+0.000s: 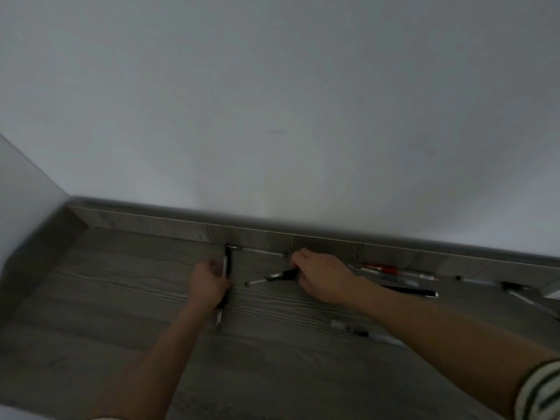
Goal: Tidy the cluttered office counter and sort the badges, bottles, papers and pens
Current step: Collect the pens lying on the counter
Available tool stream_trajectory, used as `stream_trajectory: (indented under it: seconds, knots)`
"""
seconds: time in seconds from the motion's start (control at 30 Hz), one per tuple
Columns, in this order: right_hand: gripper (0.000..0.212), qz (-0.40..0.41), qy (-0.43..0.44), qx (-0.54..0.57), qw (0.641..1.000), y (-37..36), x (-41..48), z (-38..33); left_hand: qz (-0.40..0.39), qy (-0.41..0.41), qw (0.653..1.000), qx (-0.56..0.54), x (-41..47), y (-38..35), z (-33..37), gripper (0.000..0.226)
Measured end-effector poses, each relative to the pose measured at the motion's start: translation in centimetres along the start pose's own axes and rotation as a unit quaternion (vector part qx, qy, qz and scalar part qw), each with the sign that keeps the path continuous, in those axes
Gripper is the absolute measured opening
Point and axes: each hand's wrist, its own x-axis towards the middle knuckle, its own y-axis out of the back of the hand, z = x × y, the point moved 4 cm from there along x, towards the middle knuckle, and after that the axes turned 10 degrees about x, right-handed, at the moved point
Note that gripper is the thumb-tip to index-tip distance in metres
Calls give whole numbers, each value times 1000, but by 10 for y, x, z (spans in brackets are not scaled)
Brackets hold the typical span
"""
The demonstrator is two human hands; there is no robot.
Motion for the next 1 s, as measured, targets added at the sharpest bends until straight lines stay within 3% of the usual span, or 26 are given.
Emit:
stream_trajectory:
  seconds: [0.1,0.17,0.3,0.5,0.63,0.87,1.0]
  knots:
    - [32,-18,-6,-40,999,-10,9,-2,-19,21,998,-63,4,5,-6,15]
    - [34,-27,-16,-37,999,-11,11,1,-8,32,996,-86,6,7,-12,16]
    - [26,-34,3,-43,998,-10,15,0,66,-14,998,-3,11,12,-13,5]
    - [34,14,-17,-31,999,6,28,-9,10,-12,998,65,12,6,-3,32]
    - [30,4,2,-39,999,3,43,-23,10,20,998,59,17,16,-13,24]
    - [31,-50,23,-73,996,-31,69,-40,-9,33,997,-71,16,20,-27,1]
    - [26,-46,-26,-60,997,-27,79,-42,-19,57,989,-135,14,21,-28,20]
